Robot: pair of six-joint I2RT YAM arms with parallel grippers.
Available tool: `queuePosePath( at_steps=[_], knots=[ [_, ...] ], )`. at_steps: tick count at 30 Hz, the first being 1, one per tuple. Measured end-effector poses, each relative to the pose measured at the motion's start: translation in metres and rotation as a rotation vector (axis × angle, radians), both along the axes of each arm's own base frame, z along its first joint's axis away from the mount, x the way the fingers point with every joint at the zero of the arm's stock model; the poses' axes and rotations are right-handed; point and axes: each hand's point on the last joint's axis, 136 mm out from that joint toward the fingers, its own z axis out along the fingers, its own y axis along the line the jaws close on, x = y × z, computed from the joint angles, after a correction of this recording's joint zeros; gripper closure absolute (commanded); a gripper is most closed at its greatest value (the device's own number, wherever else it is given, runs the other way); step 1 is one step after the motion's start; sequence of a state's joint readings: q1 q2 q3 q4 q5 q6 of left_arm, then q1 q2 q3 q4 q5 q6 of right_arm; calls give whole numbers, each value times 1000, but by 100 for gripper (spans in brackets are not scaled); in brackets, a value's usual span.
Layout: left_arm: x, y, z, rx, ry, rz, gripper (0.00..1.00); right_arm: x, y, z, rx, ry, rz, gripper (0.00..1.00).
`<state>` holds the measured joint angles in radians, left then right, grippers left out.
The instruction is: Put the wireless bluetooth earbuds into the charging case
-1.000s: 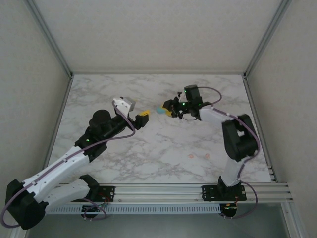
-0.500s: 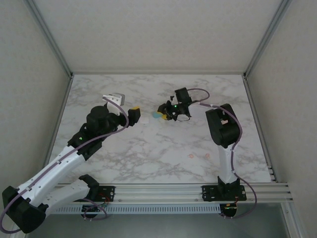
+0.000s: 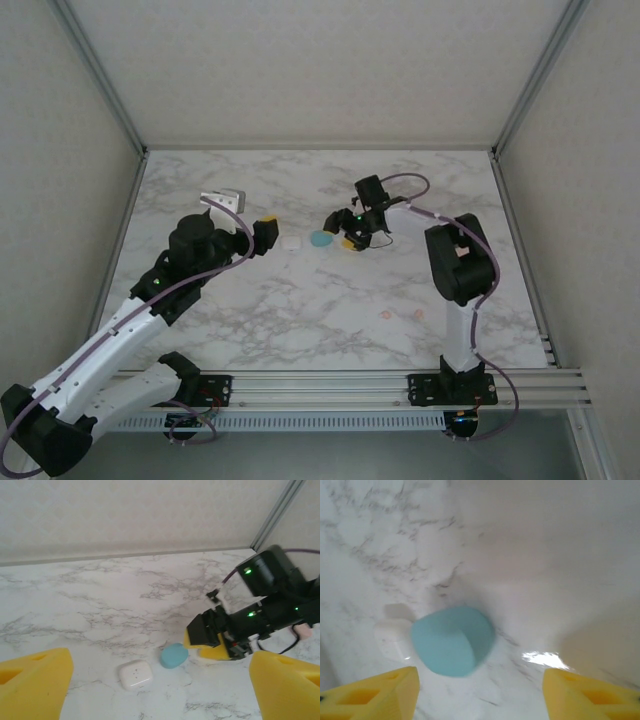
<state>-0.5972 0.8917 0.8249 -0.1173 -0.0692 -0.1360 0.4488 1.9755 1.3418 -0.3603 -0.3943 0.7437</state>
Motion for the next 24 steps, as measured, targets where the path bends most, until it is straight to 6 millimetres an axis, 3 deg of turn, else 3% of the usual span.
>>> queuePosePath(
  at_steps=[3, 5, 8, 11, 14, 16, 19, 24],
  knots=[
    [0, 0, 0, -1, 0, -2, 6, 5, -47, 33, -124, -104, -57, 27],
    [1, 1, 0, -2, 1, -1, 6, 13, -95, 61, -190, -184, -137, 25],
    [1, 1, 0, -6, 3, -3, 2, 25, -177, 83, -265, -242, -293, 24],
    [0, 0, 0, -15, 8, -8, 0, 29, -265, 72, -331, -206, -463, 24],
    [0, -2, 1, -27, 9, -17, 0, 19, -318, 41, -371, -98, -537, 25],
    [0, -2, 2, -31, 9, -18, 0, 11, -327, 18, -390, -21, -517, 25],
    [0, -2, 1, -32, 10, -18, 0, 1, -320, -10, -406, 62, -432, 26],
    [0, -2, 1, -32, 10, -19, 0, -7, -315, -28, -450, 116, -318, 27]
  ],
)
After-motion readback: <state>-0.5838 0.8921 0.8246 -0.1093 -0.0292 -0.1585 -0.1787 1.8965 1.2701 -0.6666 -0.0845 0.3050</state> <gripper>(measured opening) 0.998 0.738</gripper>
